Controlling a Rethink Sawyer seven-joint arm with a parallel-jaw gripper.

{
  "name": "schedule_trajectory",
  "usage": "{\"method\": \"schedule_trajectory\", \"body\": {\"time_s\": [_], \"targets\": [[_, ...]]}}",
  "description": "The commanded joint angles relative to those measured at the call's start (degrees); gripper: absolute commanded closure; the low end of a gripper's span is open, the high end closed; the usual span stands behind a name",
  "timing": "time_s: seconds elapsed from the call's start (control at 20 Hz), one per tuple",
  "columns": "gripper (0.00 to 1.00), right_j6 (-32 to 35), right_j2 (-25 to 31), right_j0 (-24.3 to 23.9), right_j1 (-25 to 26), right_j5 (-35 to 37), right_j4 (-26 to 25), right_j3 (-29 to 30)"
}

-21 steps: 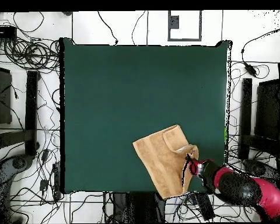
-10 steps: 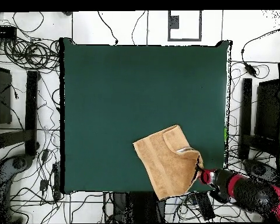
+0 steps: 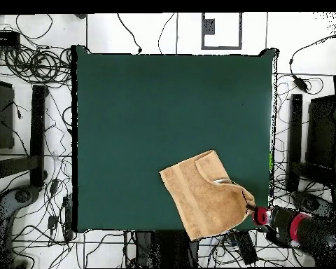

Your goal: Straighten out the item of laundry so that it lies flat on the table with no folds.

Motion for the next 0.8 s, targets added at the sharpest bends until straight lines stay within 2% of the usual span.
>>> {"method": "schedule_trajectory", "body": {"time_s": [0.05,0.8], "targets": [[1.0,-20.8,0.5,1.5,6.6,7.6,-0.3,-6.6],[1.0,-28.5,-1.1,-0.4,15.5,10.4,-1.4,-13.8]]}}
